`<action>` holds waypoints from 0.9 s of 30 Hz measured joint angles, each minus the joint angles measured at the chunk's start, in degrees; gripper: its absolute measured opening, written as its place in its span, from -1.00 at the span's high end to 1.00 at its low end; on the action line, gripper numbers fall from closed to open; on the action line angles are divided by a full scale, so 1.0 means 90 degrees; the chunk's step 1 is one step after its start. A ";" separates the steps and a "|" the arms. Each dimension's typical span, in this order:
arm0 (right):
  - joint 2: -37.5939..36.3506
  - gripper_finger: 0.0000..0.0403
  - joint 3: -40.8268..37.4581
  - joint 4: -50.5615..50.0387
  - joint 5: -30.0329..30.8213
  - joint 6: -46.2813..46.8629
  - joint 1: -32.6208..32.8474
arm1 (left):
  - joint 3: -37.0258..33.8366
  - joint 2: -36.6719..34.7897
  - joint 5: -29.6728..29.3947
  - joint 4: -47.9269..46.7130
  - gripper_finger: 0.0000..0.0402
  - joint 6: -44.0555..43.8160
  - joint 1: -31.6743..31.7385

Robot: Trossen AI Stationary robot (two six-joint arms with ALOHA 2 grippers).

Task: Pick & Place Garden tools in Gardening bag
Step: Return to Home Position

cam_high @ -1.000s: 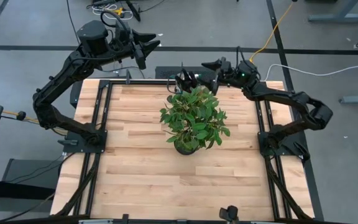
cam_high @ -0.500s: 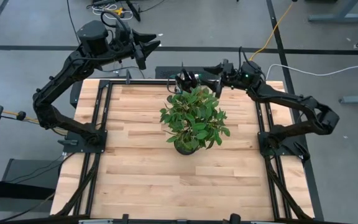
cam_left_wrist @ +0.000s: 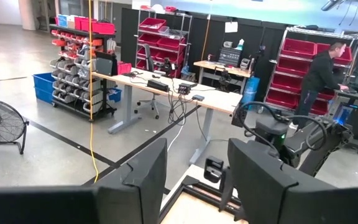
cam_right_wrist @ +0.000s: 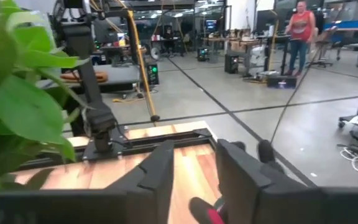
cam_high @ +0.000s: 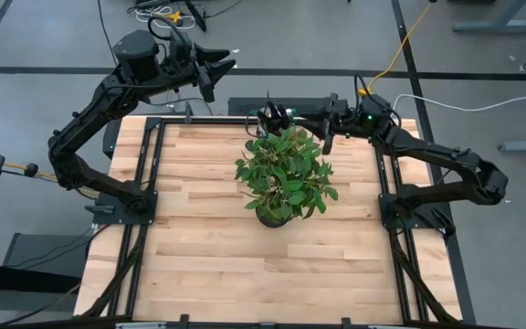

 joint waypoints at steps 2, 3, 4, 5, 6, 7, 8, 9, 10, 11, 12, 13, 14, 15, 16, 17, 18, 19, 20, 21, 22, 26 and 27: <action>-0.0002 0.48 0.0000 0.0000 0.0000 0.0046 0.0085 | 0.0000 0.0000 0.0000 0.0000 0.12 -0.0001 0.0000; -0.0002 0.54 0.0000 0.0001 -0.0001 0.0129 0.0125 | 0.0000 0.0000 -0.0002 0.0000 0.12 0.0001 0.0000; -0.0002 0.59 0.0000 0.0002 -0.0001 0.0212 0.0165 | 0.0000 0.0000 -0.0002 0.0000 0.12 0.0001 0.0000; -0.0002 0.63 0.0000 0.0002 -0.0002 0.0280 0.0209 | 0.0000 0.0000 -0.0002 0.0000 0.12 -0.0001 0.0000; -0.0002 0.68 0.0000 0.0002 -0.0001 0.0316 0.0252 | 0.0000 0.0000 -0.0002 0.0000 0.12 0.0000 0.0000; -0.0002 0.73 0.0000 0.0002 0.0000 0.0318 0.0322 | 0.0000 0.0000 -0.0002 0.0000 0.12 0.0001 0.0000; -0.0002 0.78 0.0000 0.0002 0.0004 0.0321 0.0396 | 0.0000 0.0000 -0.0002 0.0000 0.12 0.0001 0.0000; -0.0002 0.82 0.0000 -0.0002 0.0006 0.0325 0.0471 | 0.0000 0.0000 -0.0002 0.0000 0.12 -0.0001 0.0000; -0.0005 0.87 0.0000 -0.0032 0.0015 0.0316 0.0544 | 0.0000 0.0000 -0.0005 0.0000 0.12 -0.0001 0.0000; -0.0039 0.91 0.0000 -0.0139 0.0083 0.0299 0.0617 | 0.0000 0.0000 -0.0005 0.0000 0.12 0.0001 0.0000; -0.0081 0.95 0.0000 -0.0281 0.0193 0.0231 0.0692 | 0.0000 0.0000 -0.0005 0.0001 0.12 0.0000 0.0000; -0.0106 0.97 0.0001 -0.0368 0.0393 0.0116 0.0777 | 0.0000 0.0000 -0.0005 0.0000 0.12 -0.0001 0.0000; -0.0150 0.98 0.0010 -0.0544 0.0641 -0.0049 0.0866 | 0.0000 0.0000 -0.0005 0.0002 0.12 0.0001 0.0000; -0.0214 0.98 -0.0006 -0.0765 0.0906 -0.0212 0.0938 | 0.0000 0.0000 -0.0003 0.0002 0.12 0.0001 0.0000; -0.0284 0.97 -0.0058 -0.0888 0.1181 -0.0342 0.1004 | 0.0000 0.0000 -0.0004 0.0002 0.12 0.0001 0.0000; -0.0362 0.97 -0.0143 -0.0917 0.1411 -0.0410 0.1046 | 0.0000 0.0000 -0.0005 0.0002 0.12 -0.0001 0.0001; -0.0460 0.97 -0.0271 -0.0916 0.1592 -0.0433 0.1068 | 0.0000 0.0000 -0.0004 0.0002 0.12 -0.0001 0.0000; -0.0569 0.98 -0.0419 -0.0923 0.1725 -0.0429 0.1091 | 0.0000 0.0000 -0.0005 0.0002 0.12 -0.0001 0.0000; -0.0669 0.98 -0.0575 -0.0930 0.1803 -0.0386 0.1101 | 0.0000 0.0000 -0.0005 0.0002 0.12 -0.0001 0.0002; -0.0774 0.99 -0.0755 -0.0907 0.1818 -0.0347 0.1115 | 0.0000 0.0000 -0.0004 0.0003 0.12 -0.0001 0.0000; -0.0901 0.99 -0.0950 -0.0907 0.1814 -0.0319 0.1125 | 0.0000 0.0000 -0.0003 0.0005 0.12 -0.0001 0.0000; -0.1480 0.99 -0.1793 -0.0817 0.1570 -0.0209 0.1186 | 0.0000 0.0000 -0.0005 0.0005 0.12 -0.0001 0.0000; -0.1643 0.99 -0.2008 -0.0813 0.1495 -0.0216 0.1235 | 0.0000 0.0000 -0.0005 0.0005 0.12 -0.0001 0.0002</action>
